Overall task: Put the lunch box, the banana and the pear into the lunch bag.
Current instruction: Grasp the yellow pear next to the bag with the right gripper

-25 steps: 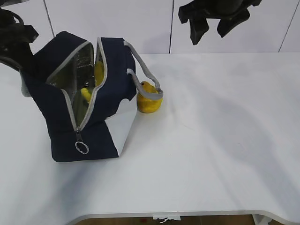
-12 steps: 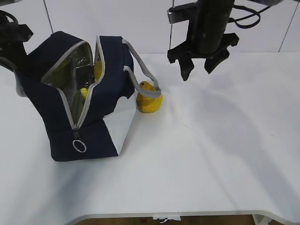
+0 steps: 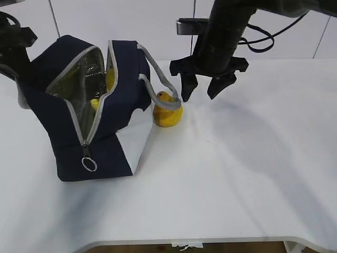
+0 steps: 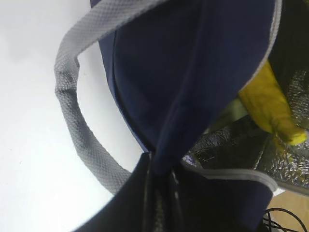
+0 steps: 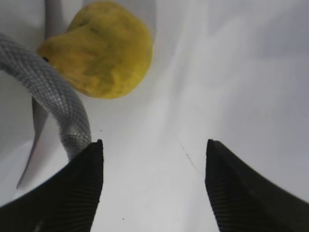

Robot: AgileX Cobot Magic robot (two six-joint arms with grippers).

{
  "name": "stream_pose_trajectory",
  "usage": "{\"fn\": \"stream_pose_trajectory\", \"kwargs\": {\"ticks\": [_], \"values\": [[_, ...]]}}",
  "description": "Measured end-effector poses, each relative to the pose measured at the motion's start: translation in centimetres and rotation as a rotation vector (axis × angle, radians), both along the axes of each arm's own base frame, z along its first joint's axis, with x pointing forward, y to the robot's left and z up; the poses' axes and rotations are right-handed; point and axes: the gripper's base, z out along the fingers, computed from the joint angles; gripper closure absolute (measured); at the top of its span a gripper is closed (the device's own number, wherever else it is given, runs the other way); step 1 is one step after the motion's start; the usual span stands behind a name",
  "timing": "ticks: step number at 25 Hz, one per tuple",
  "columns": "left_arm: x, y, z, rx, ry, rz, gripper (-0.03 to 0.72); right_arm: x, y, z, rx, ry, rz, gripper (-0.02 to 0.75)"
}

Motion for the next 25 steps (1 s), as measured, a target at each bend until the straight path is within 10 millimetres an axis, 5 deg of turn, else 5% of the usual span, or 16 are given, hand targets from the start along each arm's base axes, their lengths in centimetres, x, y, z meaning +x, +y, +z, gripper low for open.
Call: {"fn": "stream_pose_trajectory", "kwargs": {"ticks": [15, 25], "values": [[0.0, 0.0, 0.0, -0.006, 0.001, 0.003, 0.68, 0.9, 1.1, 0.5, 0.12, -0.112, 0.044, 0.236], [0.0, 0.0, 0.0, -0.006, 0.001, 0.003, 0.68, 2.0, 0.4, 3.0, 0.039, -0.253, 0.042, 0.244]]}}
